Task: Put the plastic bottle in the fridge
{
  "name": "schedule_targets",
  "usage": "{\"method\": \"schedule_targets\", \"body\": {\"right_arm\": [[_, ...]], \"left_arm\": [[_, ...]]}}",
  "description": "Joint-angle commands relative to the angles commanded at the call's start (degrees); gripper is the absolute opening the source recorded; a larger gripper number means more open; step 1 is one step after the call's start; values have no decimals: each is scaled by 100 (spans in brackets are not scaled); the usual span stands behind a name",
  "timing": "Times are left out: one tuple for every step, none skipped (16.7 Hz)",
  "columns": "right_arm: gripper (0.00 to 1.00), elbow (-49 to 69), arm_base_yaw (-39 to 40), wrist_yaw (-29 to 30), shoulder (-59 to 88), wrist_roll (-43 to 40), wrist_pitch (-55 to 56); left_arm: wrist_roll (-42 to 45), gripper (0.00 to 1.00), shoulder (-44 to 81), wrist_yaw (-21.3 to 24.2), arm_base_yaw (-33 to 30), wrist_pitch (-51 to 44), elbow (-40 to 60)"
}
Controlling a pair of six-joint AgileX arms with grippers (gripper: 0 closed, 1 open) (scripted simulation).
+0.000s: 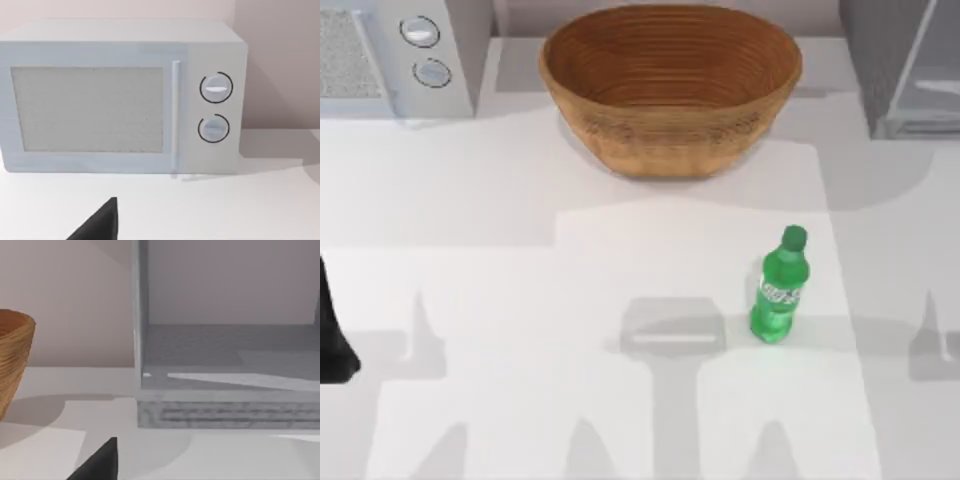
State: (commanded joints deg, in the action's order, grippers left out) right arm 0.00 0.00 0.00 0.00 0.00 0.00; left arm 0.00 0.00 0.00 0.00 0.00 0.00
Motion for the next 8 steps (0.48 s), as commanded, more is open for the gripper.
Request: {"method": "schedule_targets", "body": {"right_arm": [[100,0,0,0,0,0,0],[100,0,0,0,0,0,0],[100,5,9,-12,57,-2,56],[100,14,29,-38,176,-5,172],[100,27,61,-79,356,-11,345],[100,42,104,-133,598,-19,573],[100,60,157,-200,900,-30,851],[100,80,222,-280,1259,-42,1174]], "left_arm": [[0,100,0,0,0,0,0],[0,100,0,0,0,0,0],[0,100,0,0,0,0,0],[0,100,0,0,0,0,0],[0,100,0,0,0,0,0],[0,100,0,0,0,0,0],[0,100,0,0,0,0,0],[0,100,0,0,0,0,0]]}}
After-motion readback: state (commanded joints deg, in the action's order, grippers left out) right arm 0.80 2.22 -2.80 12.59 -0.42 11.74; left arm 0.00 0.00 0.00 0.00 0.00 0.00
